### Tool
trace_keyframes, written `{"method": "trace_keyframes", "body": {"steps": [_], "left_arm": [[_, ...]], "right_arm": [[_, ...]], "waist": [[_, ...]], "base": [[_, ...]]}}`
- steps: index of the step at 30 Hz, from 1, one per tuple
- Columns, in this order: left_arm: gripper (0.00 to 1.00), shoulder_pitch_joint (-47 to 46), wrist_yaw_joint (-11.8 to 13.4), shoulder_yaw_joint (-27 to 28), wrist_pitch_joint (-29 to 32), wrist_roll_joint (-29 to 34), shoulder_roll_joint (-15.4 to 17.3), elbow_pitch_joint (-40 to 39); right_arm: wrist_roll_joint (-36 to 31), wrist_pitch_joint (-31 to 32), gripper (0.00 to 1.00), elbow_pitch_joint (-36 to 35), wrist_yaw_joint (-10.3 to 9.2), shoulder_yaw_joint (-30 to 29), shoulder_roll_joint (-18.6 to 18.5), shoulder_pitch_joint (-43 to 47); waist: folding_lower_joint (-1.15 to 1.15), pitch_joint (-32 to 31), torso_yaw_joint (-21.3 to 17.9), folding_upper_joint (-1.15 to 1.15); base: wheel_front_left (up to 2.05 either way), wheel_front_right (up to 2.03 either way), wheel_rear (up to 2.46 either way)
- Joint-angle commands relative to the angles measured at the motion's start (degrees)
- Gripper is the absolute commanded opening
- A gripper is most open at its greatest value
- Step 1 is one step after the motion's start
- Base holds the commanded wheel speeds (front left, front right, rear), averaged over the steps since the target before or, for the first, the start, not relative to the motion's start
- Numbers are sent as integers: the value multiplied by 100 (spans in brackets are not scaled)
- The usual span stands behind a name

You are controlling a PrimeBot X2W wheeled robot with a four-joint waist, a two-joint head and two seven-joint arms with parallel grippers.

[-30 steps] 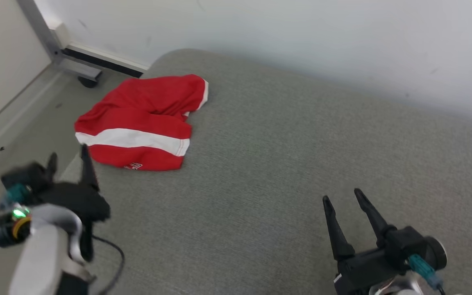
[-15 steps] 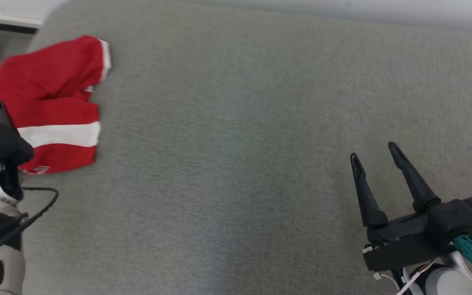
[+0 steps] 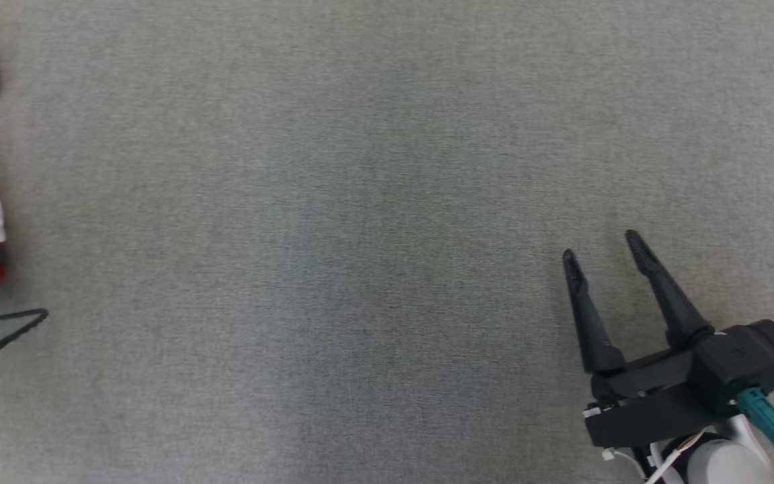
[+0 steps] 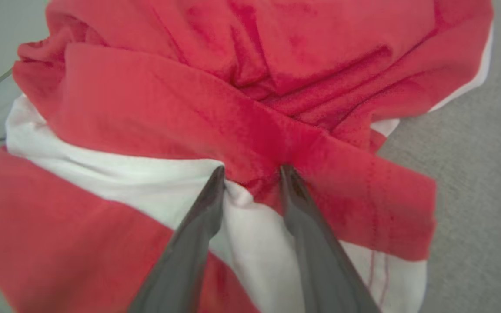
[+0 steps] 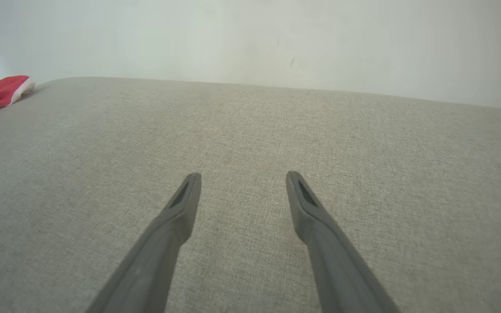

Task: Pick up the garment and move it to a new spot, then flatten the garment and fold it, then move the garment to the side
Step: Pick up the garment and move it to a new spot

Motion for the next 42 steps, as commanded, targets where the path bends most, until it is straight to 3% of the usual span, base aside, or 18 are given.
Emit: {"method": "trace_keyframes", "body": {"steps": [1,13,17,22,26,35,42], "left_arm": [[0,110,-100,-82,177,34,-130,171],[0,119,-453,-367,120,200,406,-392],[0,5,-592,-626,127,442,582,-974],[0,-75,-790,-910,169,553,539,-1824],[0,-57,-922,-1170,291,547,362,-2860],[0,544,-1016,-1839,721,194,-533,-5260],[0,1457,-897,-2484,627,199,-1211,-5952]], "right_arm": [[49,-59,100,60,-15,86,67,-45],[296,-489,100,823,-15,275,348,-55],[356,-682,100,1121,-15,234,480,43],[401,-845,100,1338,-15,102,576,131],[397,-925,100,1444,-15,34,648,227],[397,-994,100,1482,-15,14,705,327],[279,-931,100,1391,-15,-53,710,386]], "waist": [[0,-43,-80,-1],[0,-1229,-43,-1],[0,-1781,-72,-1],[0,-2262,-165,-1],[0,-2604,-377,-1],[0,-2855,-1233,-1],[0,-2734,-1886,-1]], "base": [[0,0,0],[0,0,0],[0,0,0],[0,0,0],[0,0,0],[0,0,0],[0,0,0]]}}
